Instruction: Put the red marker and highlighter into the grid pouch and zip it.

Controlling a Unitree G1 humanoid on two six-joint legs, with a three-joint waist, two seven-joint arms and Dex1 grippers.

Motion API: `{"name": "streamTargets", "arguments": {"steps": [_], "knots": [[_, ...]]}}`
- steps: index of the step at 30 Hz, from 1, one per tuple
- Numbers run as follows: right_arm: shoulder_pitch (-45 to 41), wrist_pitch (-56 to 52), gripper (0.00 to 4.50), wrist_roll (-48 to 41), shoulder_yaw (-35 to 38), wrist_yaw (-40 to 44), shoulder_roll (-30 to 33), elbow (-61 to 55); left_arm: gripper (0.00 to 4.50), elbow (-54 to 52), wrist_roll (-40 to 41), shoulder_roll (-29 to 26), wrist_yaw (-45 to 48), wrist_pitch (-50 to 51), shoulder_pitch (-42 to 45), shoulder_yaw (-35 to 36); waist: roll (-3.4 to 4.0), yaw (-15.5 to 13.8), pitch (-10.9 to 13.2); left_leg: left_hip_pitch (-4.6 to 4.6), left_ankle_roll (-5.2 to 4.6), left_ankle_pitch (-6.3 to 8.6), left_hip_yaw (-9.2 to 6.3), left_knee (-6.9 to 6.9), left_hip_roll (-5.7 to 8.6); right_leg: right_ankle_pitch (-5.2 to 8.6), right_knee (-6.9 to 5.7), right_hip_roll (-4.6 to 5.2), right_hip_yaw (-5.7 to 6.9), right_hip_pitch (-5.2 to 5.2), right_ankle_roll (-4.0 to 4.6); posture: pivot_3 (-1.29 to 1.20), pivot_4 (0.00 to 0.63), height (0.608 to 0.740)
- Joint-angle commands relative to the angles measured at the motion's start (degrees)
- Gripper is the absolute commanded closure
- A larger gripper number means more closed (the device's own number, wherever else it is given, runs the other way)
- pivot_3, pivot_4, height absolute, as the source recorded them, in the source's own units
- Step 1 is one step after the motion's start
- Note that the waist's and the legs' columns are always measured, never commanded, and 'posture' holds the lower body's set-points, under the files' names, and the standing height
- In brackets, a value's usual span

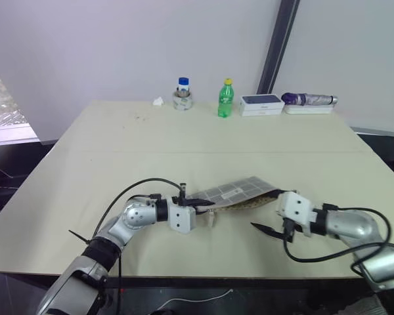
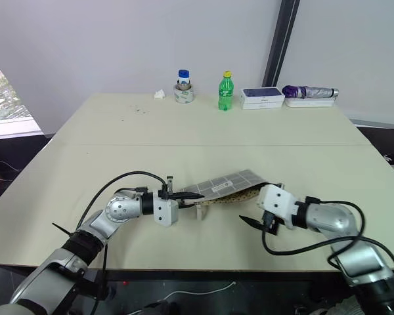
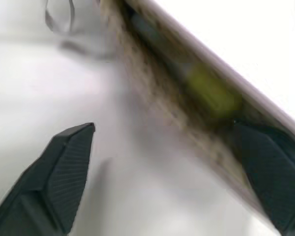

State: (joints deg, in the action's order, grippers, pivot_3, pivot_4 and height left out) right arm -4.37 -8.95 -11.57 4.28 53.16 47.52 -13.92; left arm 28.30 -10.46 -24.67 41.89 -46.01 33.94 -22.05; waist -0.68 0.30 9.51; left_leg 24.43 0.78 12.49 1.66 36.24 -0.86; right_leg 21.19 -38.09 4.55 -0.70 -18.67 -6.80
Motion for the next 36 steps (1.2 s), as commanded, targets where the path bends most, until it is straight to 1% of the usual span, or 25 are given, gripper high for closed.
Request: {"name": "streamTargets", "arguments": {"steps": [1, 3, 4, 5, 7, 10, 12, 13, 14, 15, 17, 20, 22, 27, 31, 32, 34, 36], "knots": [[2.78, -5.85, 0.08, -9.4, 8.17, 0.2, 0.03, -7.44, 4.5, -1.86, 0.62, 0.51, -0.84, 1.79, -0.21, 1.1, 0.0, 0.06, 0.0, 0.01, 0.0, 0.0, 0.0, -0.01, 0.0, 0.0, -0.01, 0.0, 0.0, -0.01, 0.0, 0.0, 0.15, 0.74], [4.6, -14.98, 0.08, -20.7, 12.57, -1.03, -1.0, -12.76, 4.5, -1.4, -0.16, 1.0, -1.58, 2.52, 0.15, 1.19, 0.0, 0.07, 0.0, 0.0, 0.0, 0.0, -0.02, -0.01, -0.01, 0.0, -0.01, 0.0, 0.0, 0.01, 0.0, 0.0, 0.15, 0.74], [5.24, -18.43, 0.08, -24.75, 13.59, -1.75, -1.3, -14.93, 4.5, -1.29, -0.62, 1.25, -1.91, 2.55, 0.42, 1.12, 0.0, 0.13, 0.0, 0.0, 0.0, 0.0, -0.03, -0.01, -0.02, 0.0, -0.01, -0.01, 0.0, 0.02, 0.0, 0.0, 0.15, 0.74], [5.96, -21.22, 0.08, -27.94, 13.96, -2.61, -1.78, -16.82, 4.5, -1.23, -1.17, 1.77, -2.52, 2.94, 0.81, 1.07, 0.0, 0.17, 0.0, 0.0, 0.0, 0.0, -0.05, 0.0, -0.02, 0.0, -0.01, -0.01, 0.0, 0.04, 0.0, 0.0, 0.15, 0.74], [7.2, -23.86, 0.08, -29.62, 12.11, -5.04, -3.61, -18.88, 4.5, -1.07, -2.37, 3.05, -3.56, 3.96, 1.59, 0.68, -0.02, 0.18, 0.01, 0.0, 0.0, 0.01, -0.06, -0.01, -0.02, 0.0, 0.0, -0.01, 0.01, 0.05, 0.0, 0.0, 0.15, 0.74], [9.24, -24.61, 0.08, -25.71, 5.48, -8.97, -7.05, -19.06, 4.5, -1.09, -4.56, 4.52, -4.51, 4.47, 2.28, -0.24, -0.03, 0.04, -0.01, 0.0, -0.01, 0.01, -0.1, 0.0, 0.0, 0.0, 0.01, -0.01, 0.02, 0.06, 0.0, 0.0, 0.15, 0.74], [9.51, -25.81, 0.08, -25.25, 2.36, -12.02, -10.42, -18.24, 4.5, -1.04, -5.99, 4.89, -5.04, 4.16, 2.69, -0.59, -0.03, 0.15, 0.0, 0.02, -0.02, 0.01, -0.07, -0.01, 0.04, 0.0, 0.0, 0.01, 0.02, 0.02, 0.0, 0.0, 0.15, 0.74], [9.33, -26.27, 0.08, -24.14, 1.0, -13.36, -11.24, -17.69, 4.5, -0.97, -6.4, 5.02, -5.34, 4.13, 2.84, -0.56, -0.03, 0.19, 0.0, 0.03, -0.02, 0.01, -0.04, -0.02, 0.04, 0.0, 0.0, 0.0, 0.01, -0.02, 0.0, 0.0, 0.15, 0.74], [8.65, -23.82, 0.08, -19.45, -1.9, -14.82, -11.68, -16.63, 4.5, -0.94, -6.96, 5.05, -5.71, 4.01, 3.01, -0.6, -0.02, 0.24, -0.01, 0.03, -0.01, 0.01, -0.05, -0.02, 0.04, 0.0, -0.01, 0.0, 0.01, -0.03, 0.0, 0.0, 0.15, 0.74], [7.51, -23.83, 0.08, -17.82, -3.02, -17.07, -13.26, -15.43, 4.5, -0.85, -7.46, 5.03, -5.92, 3.81, 3.19, -0.79, -0.02, 0.28, -0.01, 0.01, -0.01, 0.01, -0.05, -0.02, 0.03, 0.0, -0.01, -0.01, 0.01, -0.02, 0.0, 0.0, 0.15, 0.74], [5.48, -23.11, 0.08, -16.21, -4.4, -19.94, -16.5, -13.58, 4.5, -0.58, -11.09, 4.22, -7.45, 1.83, 3.89, -1.89, -0.04, 0.38, 0.0, 0.01, -0.01, 0.01, -0.05, -0.02, 0.01, 0.0, -0.02, -0.04, 0.01, -0.04, 0.0, 0.0, 0.15, 0.74], [4.01, -24.41, 0.08, -17.13, -5.94, -20.45, -19.78, -12.84, 4.5, -0.07, -16.07, 2.96, -10.44, -0.45, 4.98, -2.88, -0.04, 0.25, 0.01, 0.02, 0.0, 0.0, -0.04, -0.07, 0.03, 0.0, -0.02, -0.05, -0.01, -0.09, 0.0, 0.0, 0.15, 0.74], [2.57, -24.87, 0.08, -17.72, -7.04, -20.55, -21.7, -12.1, 4.5, 0.79, -17.33, 2.68, -11.59, -1.14, 5.41, -3.13, -0.04, 0.2, 0.01, 0.05, 0.0, 0.0, -0.04, -0.07, 0.03, 0.0, -0.01, -0.05, 0.0, -0.1, 0.0, 0.0, 0.15, 0.74], [-0.8, -26.04, 0.08, -17.22, -10.58, -18.75, -22.9, -10.46, 4.5, 1.54, -17.75, 2.55, -12.78, -1.76, 6.14, -3.36, -0.04, 0.2, 0.01, 0.05, 0.0, 0.0, -0.04, -0.06, 0.03, 0.0, -0.02, -0.03, 0.02, -0.1, 0.0, 0.0, 0.15, 0.74], [-3.42, -24.68, 0.08, -15.62, -12.46, -18.12, -23.58, -7.8, 4.5, 1.83, -17.63, 2.83, -13.33, -1.54, 6.37, -3.47, -0.04, 0.27, 0.01, 0.05, 0.0, 0.0, -0.04, -0.07, 0.02, 0.0, -0.03, -0.04, 0.01, -0.12, 0.0, 0.0, 0.15, 0.74], [-3.79, -24.72, 0.3, -15.75, -12.31, -18.38, -24.08, -7.3, 4.5, 1.78, -17.62, 2.87, -13.42, -1.53, 6.36, -3.51, -0.04, 0.27, 0.01, 0.05, 0.0, 0.0, -0.04, -0.08, 0.02, 0.0, -0.03, -0.04, 0.01, -0.13, 0.0, 0.0, 0.15, 0.74], [-3.97, -24.76, 0.87, -15.69, -12.29, -18.45, -24.54, -7.21, 4.5, 1.59, -17.44, 2.96, -13.52, -1.28, 6.23, -3.46, -0.04, 0.18, 0.01, 0.06, 0.0, 0.0, -0.04, -0.08, 0.03, 0.0, -0.03, -0.04, 0.02, -0.13, 0.0, 0.0, 0.15, 0.74], [-3.23, -25.05, 1.87, -15.73, -12.01, -18.41, -24.32, -7.8, 4.5, 1.29, -17.21, 2.97, -13.54, -0.89, 5.94, -3.29, -0.04, 0.19, 0.01, 0.08, -0.01, 0.0, -0.03, -0.07, 0.03, 0.0, -0.02, -0.03, 0.02, -0.13, 0.0, 0.0, 0.15, 0.74]]}}
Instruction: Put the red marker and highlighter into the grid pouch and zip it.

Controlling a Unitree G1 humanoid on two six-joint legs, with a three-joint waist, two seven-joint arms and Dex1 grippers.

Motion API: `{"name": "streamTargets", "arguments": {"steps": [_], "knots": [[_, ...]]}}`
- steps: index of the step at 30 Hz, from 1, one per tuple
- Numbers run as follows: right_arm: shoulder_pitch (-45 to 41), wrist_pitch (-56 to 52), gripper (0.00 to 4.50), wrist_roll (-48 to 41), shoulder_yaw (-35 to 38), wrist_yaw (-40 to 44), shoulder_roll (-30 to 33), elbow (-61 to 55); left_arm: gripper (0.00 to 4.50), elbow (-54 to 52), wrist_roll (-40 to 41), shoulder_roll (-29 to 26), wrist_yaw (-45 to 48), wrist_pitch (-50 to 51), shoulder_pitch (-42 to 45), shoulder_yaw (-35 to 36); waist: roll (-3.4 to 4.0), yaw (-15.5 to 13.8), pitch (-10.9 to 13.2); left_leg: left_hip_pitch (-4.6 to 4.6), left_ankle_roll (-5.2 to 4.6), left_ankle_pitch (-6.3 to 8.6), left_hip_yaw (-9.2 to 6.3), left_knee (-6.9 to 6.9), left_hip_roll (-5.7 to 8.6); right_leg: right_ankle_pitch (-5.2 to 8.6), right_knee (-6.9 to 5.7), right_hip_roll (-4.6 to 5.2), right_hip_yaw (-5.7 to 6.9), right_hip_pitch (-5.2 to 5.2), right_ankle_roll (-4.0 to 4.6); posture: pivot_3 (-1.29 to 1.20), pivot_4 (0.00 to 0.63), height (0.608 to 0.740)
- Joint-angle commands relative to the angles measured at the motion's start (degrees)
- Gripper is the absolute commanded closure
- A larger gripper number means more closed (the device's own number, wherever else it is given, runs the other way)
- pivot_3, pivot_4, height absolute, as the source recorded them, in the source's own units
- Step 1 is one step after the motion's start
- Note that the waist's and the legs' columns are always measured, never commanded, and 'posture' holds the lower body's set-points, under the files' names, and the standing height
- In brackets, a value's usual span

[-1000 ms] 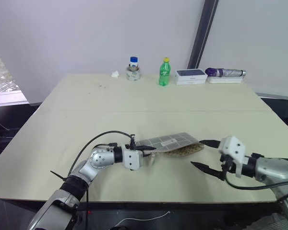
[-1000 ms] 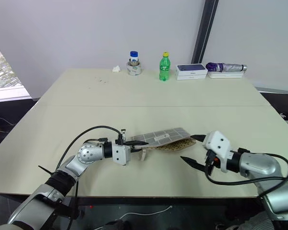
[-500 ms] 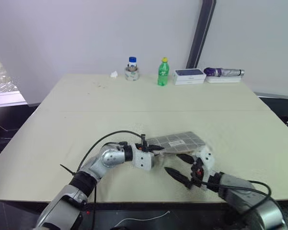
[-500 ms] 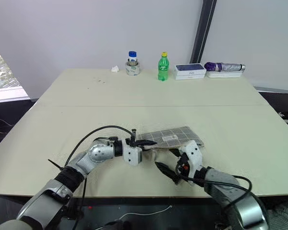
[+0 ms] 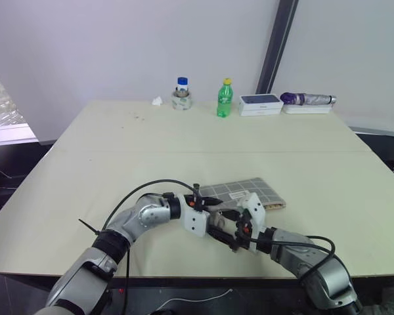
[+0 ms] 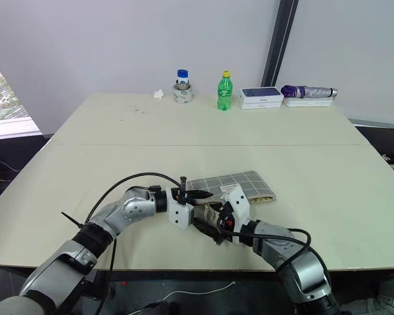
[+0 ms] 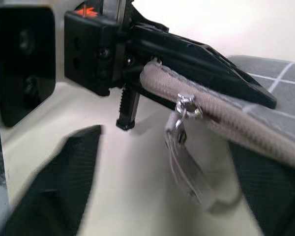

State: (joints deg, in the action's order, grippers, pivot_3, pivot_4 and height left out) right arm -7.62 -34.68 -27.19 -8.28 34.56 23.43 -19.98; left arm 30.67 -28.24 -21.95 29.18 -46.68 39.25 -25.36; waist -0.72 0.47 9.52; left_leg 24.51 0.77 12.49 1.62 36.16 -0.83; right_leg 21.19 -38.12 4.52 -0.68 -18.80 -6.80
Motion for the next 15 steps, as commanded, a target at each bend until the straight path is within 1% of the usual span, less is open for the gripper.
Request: {"name": "streamTargets", "arguments": {"steps": [1, 2, 5, 6, 8, 12, 15], "knots": [[0.74, 0.77, 2.29, 0.09, 0.74, 0.52, 0.51, -2.09, 4.5, -1.15, 0.72, 0.2, -0.85, -0.07, 0.46, 0.14, 0.0, 0.01, 0.0, 0.0, 0.0, 0.0, 0.0, 0.0, 0.0, 0.0, 0.0, 0.0, 0.0, 0.0, 0.0, 0.0, 0.15, 0.74], [1.5, 0.83, 2.9, 0.14, 1.27, 0.73, 1.27, -2.42, 4.5, -1.16, 0.78, 0.05, -0.89, -0.07, 0.3, 0.21, 0.0, 0.0, 0.0, 0.0, 0.0, 0.0, 0.0, 0.0, 0.0, 0.0, 0.0, 0.0, 0.0, 0.0, 0.0, 0.0, 0.15, 0.74], [3.16, 0.82, 4.39, -0.91, 4.11, 1.27, 3.08, -3.03, 4.5, -1.2, 1.53, -0.58, -0.75, 0.22, -0.28, 0.84, 0.0, 0.06, 0.0, 0.0, 0.0, 0.0, 0.0, 0.0, 0.0, 0.0, 0.0, 0.0, 0.0, 0.01, 0.0, 0.0, 0.15, 0.74], [3.87, 1.07, 4.46, -0.84, 5.42, 1.63, 4.39, -3.02, 4.5, -1.3, 2.06, -1.1, -0.62, 0.26, -0.74, 1.23, 0.0, 0.08, 0.0, 0.0, -0.01, 0.0, 0.0, 0.0, 0.0, 0.0, 0.0, 0.01, 0.0, 0.0, 0.0, 0.0, 0.15, 0.74], [5.28, 1.34, 4.46, -0.77, 7.97, 2.62, 6.87, -2.96, 4.5, -1.56, 3.12, -2.15, -0.19, 0.26, -1.53, 1.85, 0.01, 0.1, 0.0, -0.02, 0.0, 0.0, 0.0, -0.01, 0.0, 0.0, -0.01, 0.0, 0.0, 0.01, 0.0, 0.0, 0.15, 0.74], [9.41, 4.96, 4.46, 1.07, 15.29, 6.77, 14.68, 1.53, 4.5, -1.03, 6.85, -5.7, 1.77, -1.4, -3.05, 3.04, 0.0, 0.08, 0.0, -0.01, -0.01, 0.01, 0.01, -0.02, -0.01, 0.0, 0.01, 0.01, -0.01, 0.01, 0.0, 0.0, 0.15, 0.74], [10.14, 6.98, 4.46, 1.52, 18.01, 8.38, 17.48, 4.59, 4.5, -0.2, 8.63, -7.43, 2.66, -2.5, -3.1, 2.98, 0.0, 0.09, 0.0, -0.03, -0.01, 0.0, 0.02, -0.01, -0.02, 0.0, 0.01, 0.02, -0.01, 0.03, 0.0, 0.0, 0.15, 0.74]]}}
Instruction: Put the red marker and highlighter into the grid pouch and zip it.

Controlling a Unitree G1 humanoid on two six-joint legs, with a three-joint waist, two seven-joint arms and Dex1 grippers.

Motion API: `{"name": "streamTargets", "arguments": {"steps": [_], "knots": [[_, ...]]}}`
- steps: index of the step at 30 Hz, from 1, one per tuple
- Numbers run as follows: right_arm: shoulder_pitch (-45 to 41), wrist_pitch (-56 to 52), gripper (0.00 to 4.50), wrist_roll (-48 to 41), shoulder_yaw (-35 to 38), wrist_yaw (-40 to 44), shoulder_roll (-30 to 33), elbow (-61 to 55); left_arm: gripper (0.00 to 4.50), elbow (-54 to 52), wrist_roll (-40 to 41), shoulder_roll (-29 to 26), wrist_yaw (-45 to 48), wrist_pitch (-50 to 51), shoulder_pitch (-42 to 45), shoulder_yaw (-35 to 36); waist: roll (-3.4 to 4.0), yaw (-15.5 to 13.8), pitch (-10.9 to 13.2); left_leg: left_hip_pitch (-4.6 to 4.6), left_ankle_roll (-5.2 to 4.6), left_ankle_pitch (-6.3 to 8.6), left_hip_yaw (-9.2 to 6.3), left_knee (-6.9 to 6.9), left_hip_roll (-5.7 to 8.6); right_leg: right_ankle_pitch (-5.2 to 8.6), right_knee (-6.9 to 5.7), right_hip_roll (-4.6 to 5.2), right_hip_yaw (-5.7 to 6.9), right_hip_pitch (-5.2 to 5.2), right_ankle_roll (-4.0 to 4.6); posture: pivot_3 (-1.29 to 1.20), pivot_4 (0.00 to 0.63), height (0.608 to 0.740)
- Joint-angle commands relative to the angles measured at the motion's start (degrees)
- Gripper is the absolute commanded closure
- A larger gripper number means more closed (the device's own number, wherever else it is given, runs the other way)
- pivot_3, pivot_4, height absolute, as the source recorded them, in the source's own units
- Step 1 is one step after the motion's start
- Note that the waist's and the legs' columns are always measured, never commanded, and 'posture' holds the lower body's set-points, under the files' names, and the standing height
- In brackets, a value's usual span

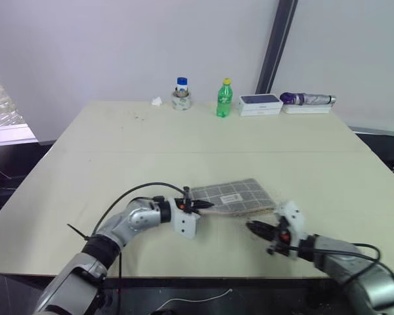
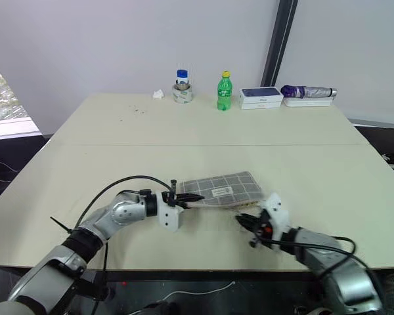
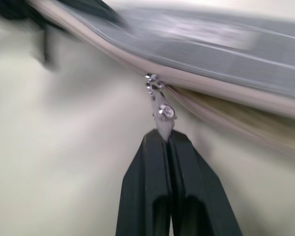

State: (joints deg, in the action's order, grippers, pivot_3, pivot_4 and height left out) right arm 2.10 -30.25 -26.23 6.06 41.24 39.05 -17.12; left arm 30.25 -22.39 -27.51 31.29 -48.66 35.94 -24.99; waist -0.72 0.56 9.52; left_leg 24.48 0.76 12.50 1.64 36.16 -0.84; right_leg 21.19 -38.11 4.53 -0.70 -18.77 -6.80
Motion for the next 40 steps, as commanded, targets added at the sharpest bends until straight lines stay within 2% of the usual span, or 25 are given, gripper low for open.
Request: {"name": "streamTargets", "arguments": {"steps": [1, 4, 7, 8, 11, 15, 17, 18, 22, 26, 32, 35, 40], "knots": [[0.55, 3.67, 4.46, 1.28, 4.71, 2.23, 2.88, 3.13, 4.5, 0.8, 3.35, -2.55, 0.91, -0.92, 0.32, 2.72, 0.0, 0.01, 0.0, -0.01, 0.0, 0.0, 0.0, 0.0, 0.0, 0.0, -0.01, 0.0, 0.0, 0.0, 0.0, 0.0, 0.15, 0.74], [0.88, 5.84, 4.46, 2.02, 7.04, 3.57, 4.68, 5.84, 4.5, 2.63, 4.48, -3.97, 2.18, -1.49, 0.67, 2.61, 0.0, 0.0, 0.0, -0.01, 0.0, 0.0, 0.0, 0.0, 0.0, 0.0, 0.0, -0.01, 0.0, 0.01, 0.0, 0.0, 0.15, 0.74], [1.2, 8.23, 4.46, 3.08, 6.94, 4.23, 5.01, 6.53, 4.5, 3.45, 10.27, -3.76, 6.75, 1.07, 0.17, 2.9, 0.0, 0.0, 0.0, -0.01, 0.0, 0.0, 0.01, -0.01, -0.01, 0.0, 0.0, -0.01, 0.0, 0.0, 0.0, 0.0, 0.15, 0.74], [1.18, 8.92, 4.49, 3.56, 6.78, 4.06, 4.81, 6.62, 4.17, 3.31, 12.31, -3.55, 8.3, 2.13, -0.14, 3.1, 0.0, -0.01, 0.0, -0.01, 0.0, 0.0, 0.01, 0.0, -0.01, 0.0, 0.0, -0.01, 0.0, 0.0, 0.0, 0.0, 0.15, 0.74], [0.68, 9.87, 3.61, 4.13, 6.77, 3.16, 3.9, 7.33, 3.02, 2.82, 14.49, -3.51, 10.43, 3.14, -0.86, 3.39, 0.0, 0.05, 0.0, -0.01, 0.0, 0.0, 0.01, 0.01, -0.01, 0.0, 0.0, -0.01, 0.0, 0.0, 0.0, 0.0, 0.15, 0.74], [2.27, 10.49, 1.45, 3.29, 7.35, 5.55, 4.59, 5.69, 0.91, -1.3, 23.74, -2.7, 14.42, 9.42, -3.75, 7.2, 0.02, -0.01, -0.01, 0.0, 0.0, 0.0, 0.01, 0.0, -0.01, 0.0, 0.0, 0.0, 0.0, 0.0, 0.0, 0.0, 0.15, 0.74], [3.48, 11.21, 0.38, 3.34, 8.3, 7.17, 5.77, 5.31, 0.0, -2.69, 26.13, -3.84, 16.56, 11.18, -5.17, 8.69, 0.02, -0.03, -0.01, 0.0, 0.0, 0.0, 0.01, 0.01, -0.01, 0.0, 0.0, 0.02, 0.0, 0.02, 0.0, 0.0, 0.15, 0.74], [3.99, 11.8, 0.05, 3.15, 9.36, 7.98, 6.26, 5.26, 0.0, -3.55, 28.01, -4.48, 17.65, 12.67, -6.3, 9.9, 0.02, 0.01, -0.01, 0.0, 0.0, 0.0, 0.01, 0.01, -0.01, 0.0, 0.0, 0.02, 0.0, 0.02, 0.0, 0.0, 0.15, 0.74], [6.01, 14.88, 0.05, 2.66, 13.87, 11.27, 7.79, 6.03, 0.0, -7.87, 33.75, -7.0, 20.61, 18.84, -10.91, 14.42, 0.03, 0.13, -0.01, -0.05, 0.0, 0.0, 0.01, 0.0, -0.03, 0.0, 0.0, 0.02, -0.02, 0.04, 0.0, 0.0, 0.15, 0.74], [7.73, 19.59, 0.05, 4.71, 18.29, 11.13, 8.28, 9.16, 0.0, -11.62, 37.35, -9.39, 19.94, 24.9, -16.17, 20.09, 0.03, 0.17, -0.01, -0.08, 0.0, 0.0, 0.0, -0.03, -0.06, 0.01, 0.01, 0.02, -0.02, 0.07, 0.01, 0.0, 0.15, 0.74], [9.11, 21.69, 0.05, 2.21, 24.77, 13.07, 8.51, 11.41, 0.0, -20.74, 44.67, -11.84, 18.04, 37.6, -24.78, 29.36, 0.02, 0.15, -0.01, -0.09, -0.01, 0.02, -0.01, -0.02, -0.05, 0.0, 0.04, 0.18, -0.04, 0.12, 0.02, 0.0, 0.15, 0.74], [8.73, 22.31, 0.05, 2.86, 25.54, 12.61, 8.26, 13.33, 0.0, -19.68, 40.81, -14.48, 18.19, 37.46, -28.48, 31.06, 0.03, 0.21, -0.01, -0.17, -0.01, 0.03, -0.01, -0.04, -0.06, 0.01, 0.04, 0.2, -0.05, 0.18, 0.03, 0.0, 0.15, 0.74], [9.3, 23.92, 0.05, 3.83, 24.82, 12.99, 7.6, 14.92, 0.0, -15.03, 40.94, -15.13, 19.7, 35.35, -29.76, 34.23, 0.04, 0.07, -0.01, -0.2, -0.01, 0.03, 0.01, -0.11, -0.06, 0.02, 0.08, 0.21, -0.06, 0.18, 0.05, 0.0, 0.15, 0.74]]}}
